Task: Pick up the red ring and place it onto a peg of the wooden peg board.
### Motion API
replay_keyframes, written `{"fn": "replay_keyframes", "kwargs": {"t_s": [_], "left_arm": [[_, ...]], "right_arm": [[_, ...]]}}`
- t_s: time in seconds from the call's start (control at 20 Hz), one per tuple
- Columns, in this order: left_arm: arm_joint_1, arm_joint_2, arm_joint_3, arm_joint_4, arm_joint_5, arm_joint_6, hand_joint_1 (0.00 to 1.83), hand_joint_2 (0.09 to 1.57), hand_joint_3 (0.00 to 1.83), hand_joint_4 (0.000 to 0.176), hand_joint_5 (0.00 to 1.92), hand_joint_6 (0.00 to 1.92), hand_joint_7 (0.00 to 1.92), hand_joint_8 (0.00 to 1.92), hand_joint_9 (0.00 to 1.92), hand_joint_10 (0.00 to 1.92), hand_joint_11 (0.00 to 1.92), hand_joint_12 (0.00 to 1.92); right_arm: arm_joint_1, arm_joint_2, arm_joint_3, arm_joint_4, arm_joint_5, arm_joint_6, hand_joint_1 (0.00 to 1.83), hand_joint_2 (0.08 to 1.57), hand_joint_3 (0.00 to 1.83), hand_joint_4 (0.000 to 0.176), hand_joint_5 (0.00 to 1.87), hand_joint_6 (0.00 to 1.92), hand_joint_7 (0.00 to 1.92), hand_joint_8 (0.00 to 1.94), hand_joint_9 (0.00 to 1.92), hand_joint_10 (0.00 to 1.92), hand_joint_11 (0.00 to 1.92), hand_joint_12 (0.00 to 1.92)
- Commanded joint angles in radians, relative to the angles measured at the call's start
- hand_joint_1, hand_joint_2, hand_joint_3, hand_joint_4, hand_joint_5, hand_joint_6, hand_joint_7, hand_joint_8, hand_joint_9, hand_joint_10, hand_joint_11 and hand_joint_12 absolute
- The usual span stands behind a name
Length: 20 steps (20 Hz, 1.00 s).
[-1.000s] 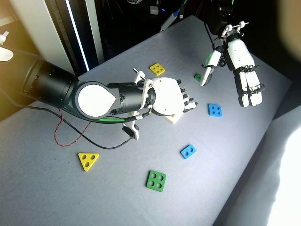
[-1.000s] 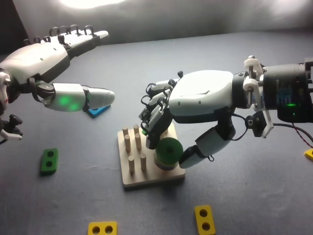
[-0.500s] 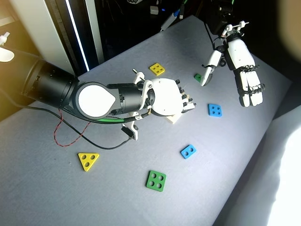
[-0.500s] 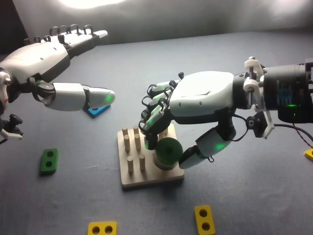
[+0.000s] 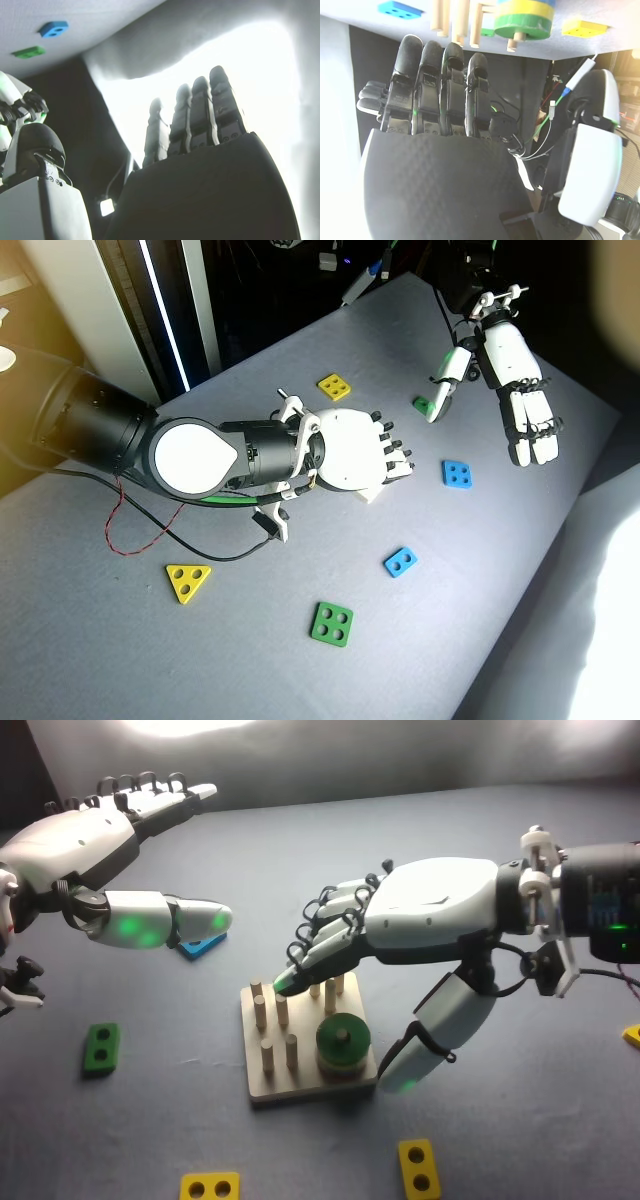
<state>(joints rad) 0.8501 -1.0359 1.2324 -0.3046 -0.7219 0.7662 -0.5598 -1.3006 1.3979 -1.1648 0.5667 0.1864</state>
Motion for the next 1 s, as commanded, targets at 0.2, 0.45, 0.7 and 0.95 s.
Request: {"fn": "replay_keyframes", "kwargs": {"t_s": [0.2,0.45,0.7,0.95], "left_arm": [[-0.004,0.013,-0.006,0.0,-0.125,-0.002,0.44,1.0,0.0,0.154,0.08,0.0,0.03,0.0,0.0,0.0,0.01,0.05],[-0.002,0.018,-0.013,0.006,-0.135,-0.002,0.46,1.02,0.0,0.17,0.08,0.0,0.03,0.0,0.01,0.0,0.0,0.16],[0.006,0.03,-0.031,0.014,-0.158,-0.004,0.48,1.02,0.0,0.161,0.09,0.0,0.04,0.0,0.0,0.0,0.0,0.12],[0.028,0.071,-0.076,0.037,-0.235,-0.029,0.48,1.0,0.0,0.176,0.09,0.0,0.01,0.0,0.0,0.0,0.0,0.0]], "right_arm": [[-0.01,0.036,-0.003,0.104,0.037,-0.021,0.56,0.88,0.01,0.091,0.35,0.0,0.31,0.0,0.05,0.63,0.0,1.44],[-0.049,0.115,-0.025,0.379,0.052,-0.21,0.55,0.92,0.01,0.061,0.22,0.01,0.15,0.0,0.02,0.23,0.0,0.75],[-0.087,0.187,-0.06,0.634,0.121,-0.383,0.55,0.98,0.0,0.002,0.25,0.02,0.19,0.0,0.03,0.17,0.0,0.32],[-0.148,0.222,-0.085,0.813,0.247,-0.454,0.59,0.98,0.0,0.0,0.22,0.0,0.19,0.01,0.09,0.03,0.0,0.18]]}}
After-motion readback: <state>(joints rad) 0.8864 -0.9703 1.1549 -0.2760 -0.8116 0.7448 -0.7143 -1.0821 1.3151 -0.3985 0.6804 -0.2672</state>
